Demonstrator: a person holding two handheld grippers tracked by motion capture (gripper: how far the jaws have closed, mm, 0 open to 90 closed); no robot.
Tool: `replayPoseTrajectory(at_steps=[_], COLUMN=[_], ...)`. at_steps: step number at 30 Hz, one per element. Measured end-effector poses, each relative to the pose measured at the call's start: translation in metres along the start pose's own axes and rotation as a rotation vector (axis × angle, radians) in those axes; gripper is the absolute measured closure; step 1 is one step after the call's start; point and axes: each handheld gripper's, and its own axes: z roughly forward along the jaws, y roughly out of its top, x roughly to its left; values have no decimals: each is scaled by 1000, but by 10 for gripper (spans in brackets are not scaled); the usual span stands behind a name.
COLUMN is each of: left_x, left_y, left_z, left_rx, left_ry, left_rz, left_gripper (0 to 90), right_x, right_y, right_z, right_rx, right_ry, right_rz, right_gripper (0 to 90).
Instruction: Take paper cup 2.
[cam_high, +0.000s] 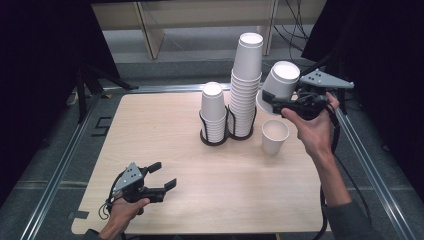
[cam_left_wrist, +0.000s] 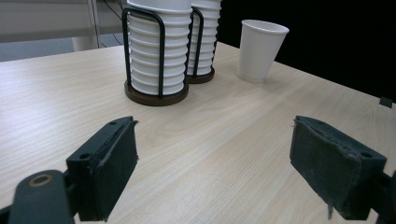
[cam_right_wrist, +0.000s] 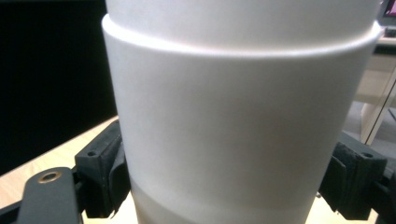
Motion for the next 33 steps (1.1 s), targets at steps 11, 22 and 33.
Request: replayPoseTrajectory(at_steps=[11, 22, 33], left_x=[0, 0, -1], left_y=[-1, -1, -1], left_z=[2, 0, 0], left_rx=[-17, 5, 7], left_ry=[-6, 4, 0], left_rz=[-1, 7, 8], left_gripper=[145, 145, 146], right_x=[14, 35, 47], right_y=[-36, -74, -100], right_z=[10, 26, 39], right_rx=[18, 51, 80], right_ry=[39, 101, 152], right_rz=[12, 5, -7], right_gripper=[171, 171, 170])
